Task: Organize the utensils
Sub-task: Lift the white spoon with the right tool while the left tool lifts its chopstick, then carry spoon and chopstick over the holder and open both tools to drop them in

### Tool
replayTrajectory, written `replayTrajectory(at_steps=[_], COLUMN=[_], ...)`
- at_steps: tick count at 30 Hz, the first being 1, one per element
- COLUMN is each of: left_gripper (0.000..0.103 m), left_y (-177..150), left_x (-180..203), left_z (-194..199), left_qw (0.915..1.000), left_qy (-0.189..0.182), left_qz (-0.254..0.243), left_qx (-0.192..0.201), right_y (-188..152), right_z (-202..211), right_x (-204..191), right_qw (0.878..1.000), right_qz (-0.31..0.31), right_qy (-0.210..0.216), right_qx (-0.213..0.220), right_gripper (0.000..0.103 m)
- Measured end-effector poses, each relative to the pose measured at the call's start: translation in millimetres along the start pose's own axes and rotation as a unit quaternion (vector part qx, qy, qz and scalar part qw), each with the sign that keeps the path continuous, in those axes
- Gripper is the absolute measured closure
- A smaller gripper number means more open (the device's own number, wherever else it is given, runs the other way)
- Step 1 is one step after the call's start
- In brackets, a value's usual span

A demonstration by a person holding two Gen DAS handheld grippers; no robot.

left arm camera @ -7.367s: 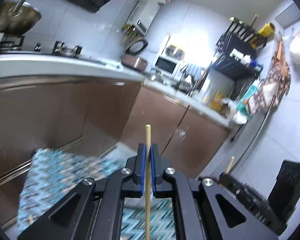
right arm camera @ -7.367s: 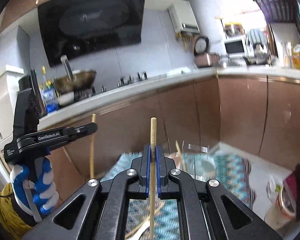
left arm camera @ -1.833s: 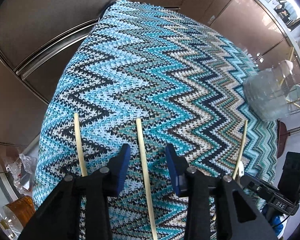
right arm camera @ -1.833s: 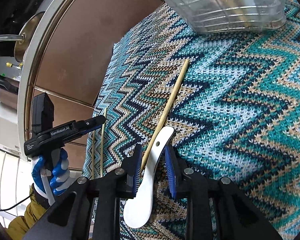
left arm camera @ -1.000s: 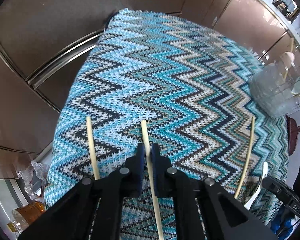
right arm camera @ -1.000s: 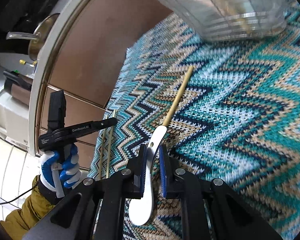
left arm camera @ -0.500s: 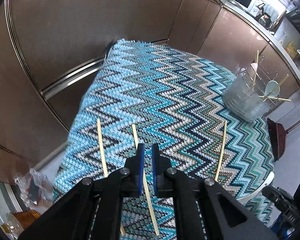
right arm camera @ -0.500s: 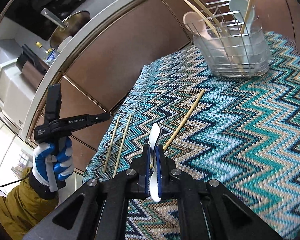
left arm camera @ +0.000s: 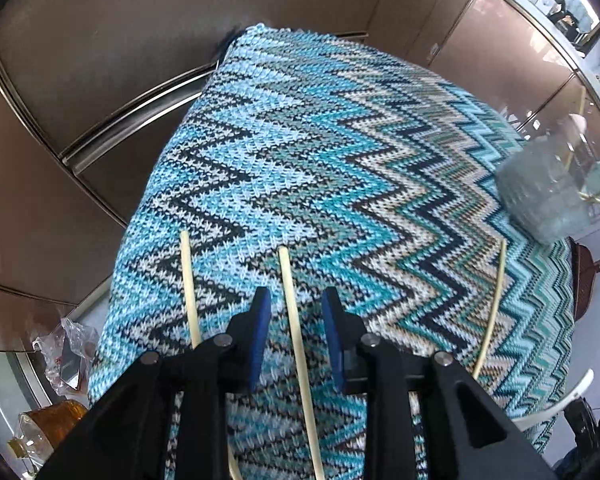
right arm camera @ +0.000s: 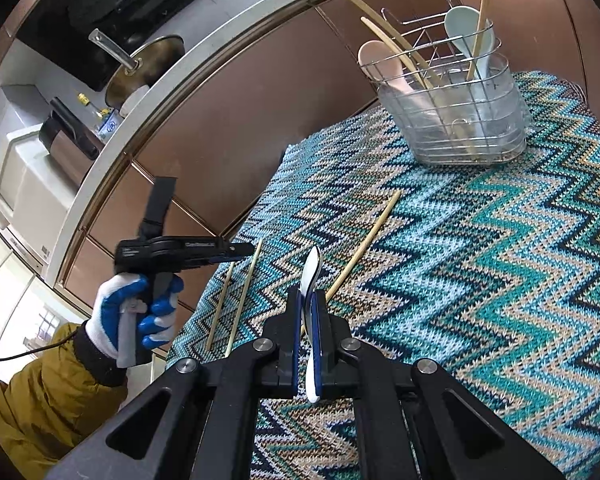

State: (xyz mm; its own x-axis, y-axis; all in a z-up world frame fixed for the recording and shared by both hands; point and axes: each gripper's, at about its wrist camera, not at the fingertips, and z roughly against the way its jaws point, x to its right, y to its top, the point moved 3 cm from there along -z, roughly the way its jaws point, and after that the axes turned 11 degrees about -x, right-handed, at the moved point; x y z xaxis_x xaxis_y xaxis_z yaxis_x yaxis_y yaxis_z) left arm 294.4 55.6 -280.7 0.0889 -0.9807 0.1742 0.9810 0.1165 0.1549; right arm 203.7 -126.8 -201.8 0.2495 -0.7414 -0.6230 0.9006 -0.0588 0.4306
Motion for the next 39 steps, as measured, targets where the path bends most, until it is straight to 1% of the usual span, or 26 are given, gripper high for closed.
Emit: replayTrajectory(at_steps=[1,5,8,13,15,17,21,25,30,35,39], left_gripper=[0.079,0.089,0.095,0.097,0.097,0.097,0.098,0.099,0.099,0.099,0.099], left_y=[2,4,5,2,-3,-6,-14,-20,-22,-20,-13], left_x=[0,3,3,-1,-6,-9,-13,-13,-6,17,46], left_z=[-2,-9,-15,-11,-6,3,32,58,87,115,141], left_qw=[1.0,0.9999,0.9997,0.9999,1.0,0.9998,0.9972,0.9939,0.9885,0.9816,0.9743], left_qy=[0.001,0.012,0.019,0.016,0.005,-0.01,-0.05,-0.066,-0.093,-0.116,-0.133], left_qz=[-0.001,-0.005,-0.003,-0.002,0.005,0.01,0.009,0.006,0.001,-0.017,-0.044], left_qx=[-0.001,-0.01,-0.016,-0.006,0.001,0.015,0.055,0.088,0.119,0.15,0.176], right_y=[0,3,5,5,5,4,6,8,11,15,25], right_z=[0,-1,-4,-3,0,4,15,25,37,54,74], right_x=[0,-3,-8,-14,-17,-19,-28,-37,-45,-50,-48], right_qw=[1.0,1.0,1.0,1.0,0.999,0.999,0.998,0.997,0.996,0.993,0.99], right_qz=[0.003,0.011,0.018,0.025,0.029,0.034,0.046,0.055,0.065,0.072,0.072], right_qy=[-0.001,-0.002,-0.005,-0.01,-0.011,-0.014,-0.022,-0.032,-0.046,-0.061,-0.074], right_qx=[0.001,0.003,0.001,0.004,0.008,0.012,0.026,0.039,0.051,0.07,0.092], right_gripper=[0.098,0.098,0.098,0.098,0.098,0.098,0.098,0.098,0.098,0.098,0.098])
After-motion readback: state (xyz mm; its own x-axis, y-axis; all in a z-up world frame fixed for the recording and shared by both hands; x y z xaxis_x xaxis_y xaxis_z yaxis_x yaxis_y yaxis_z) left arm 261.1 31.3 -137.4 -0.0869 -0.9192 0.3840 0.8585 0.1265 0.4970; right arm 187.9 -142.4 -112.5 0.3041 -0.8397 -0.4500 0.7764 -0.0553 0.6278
